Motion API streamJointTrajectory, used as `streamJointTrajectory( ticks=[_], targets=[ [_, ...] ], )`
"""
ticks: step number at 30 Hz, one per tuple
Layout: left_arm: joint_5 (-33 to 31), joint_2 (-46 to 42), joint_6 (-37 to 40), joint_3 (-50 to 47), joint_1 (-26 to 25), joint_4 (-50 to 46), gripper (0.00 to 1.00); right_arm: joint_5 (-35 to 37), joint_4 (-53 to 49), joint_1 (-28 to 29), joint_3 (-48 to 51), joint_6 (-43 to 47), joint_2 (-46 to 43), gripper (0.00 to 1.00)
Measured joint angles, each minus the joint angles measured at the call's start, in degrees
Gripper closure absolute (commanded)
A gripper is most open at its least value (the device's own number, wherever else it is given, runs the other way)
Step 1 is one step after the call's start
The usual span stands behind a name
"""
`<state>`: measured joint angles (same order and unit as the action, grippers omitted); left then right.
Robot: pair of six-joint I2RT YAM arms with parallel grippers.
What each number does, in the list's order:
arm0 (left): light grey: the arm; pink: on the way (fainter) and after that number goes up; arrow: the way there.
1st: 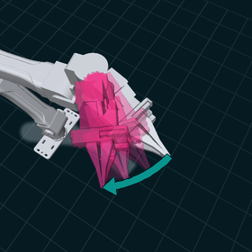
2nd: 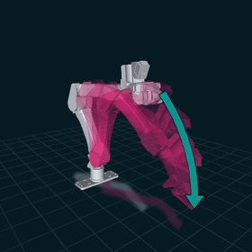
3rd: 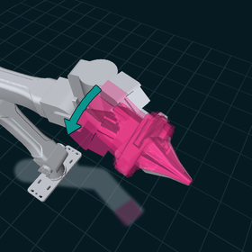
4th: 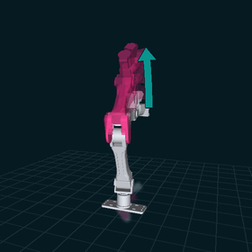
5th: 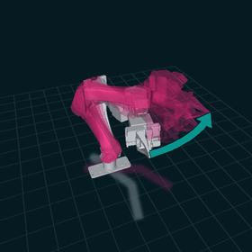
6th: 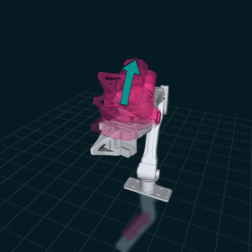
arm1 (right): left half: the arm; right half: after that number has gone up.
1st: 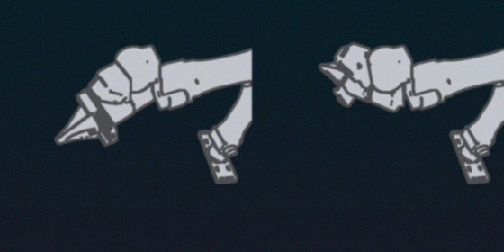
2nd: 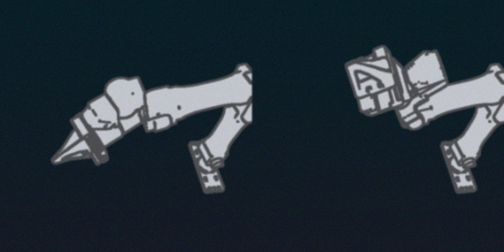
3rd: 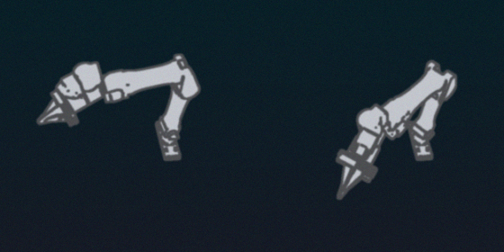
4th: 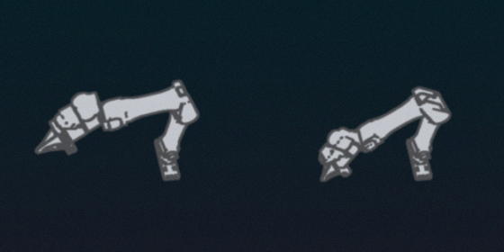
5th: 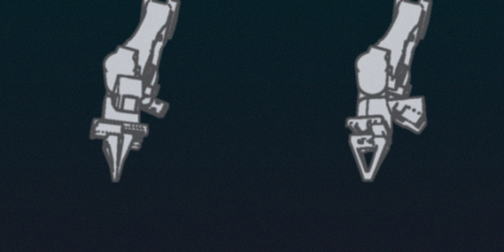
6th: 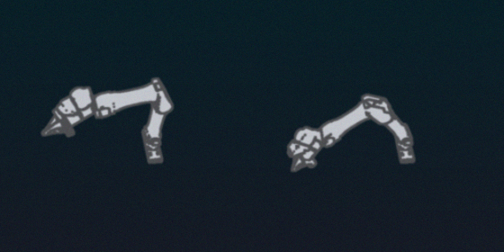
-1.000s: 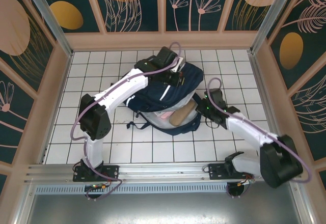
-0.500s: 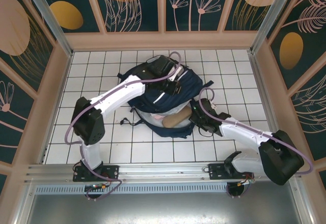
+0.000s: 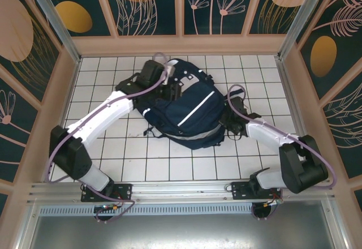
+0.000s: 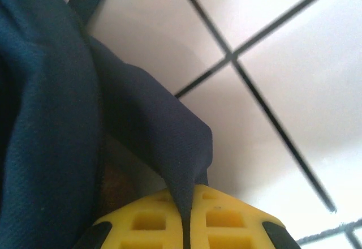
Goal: Pack books, pencil case, and school supplies into a backpack
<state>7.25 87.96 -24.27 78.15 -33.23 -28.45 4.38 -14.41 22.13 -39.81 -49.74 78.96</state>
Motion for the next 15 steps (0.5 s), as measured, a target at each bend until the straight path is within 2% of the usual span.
streamJointTrajectory(
  ticks=[4,7,9,11,13,15],
  targets=[
    [-0.4,-6.8,-5.0,-9.0,7.6,2.3,0.48,-0.8,-0.8,-5.6,-6.8,5.9,7.2,1.0],
    [0.4,-9.6,-9.3,-15.8,10.8,4.8,0.48,-1.2,-1.5,-9.2,-13.9,10.8,13.8,1.0],
    [1.8,-10.6,-12.7,-20.5,11.8,7.3,0.48,-1.7,-2.1,-10.9,-18.8,13.6,18.0,0.96],
    [2.9,-11.1,-16.6,-25.1,12.4,9.9,0.47,-2.3,-3.0,-12.2,-23.9,15.8,22.0,0.82],
    [3.4,-11.1,-20.7,-29.2,12.8,12.3,0.47,-2.4,-3.6,-13.0,-28.5,17.8,25.3,0.62],
    [4.0,-11.1,-24.9,-32.6,13.1,14.7,0.47,-2.3,-3.6,-13.5,-30.3,18.7,26.1,0.56]
  ],
)
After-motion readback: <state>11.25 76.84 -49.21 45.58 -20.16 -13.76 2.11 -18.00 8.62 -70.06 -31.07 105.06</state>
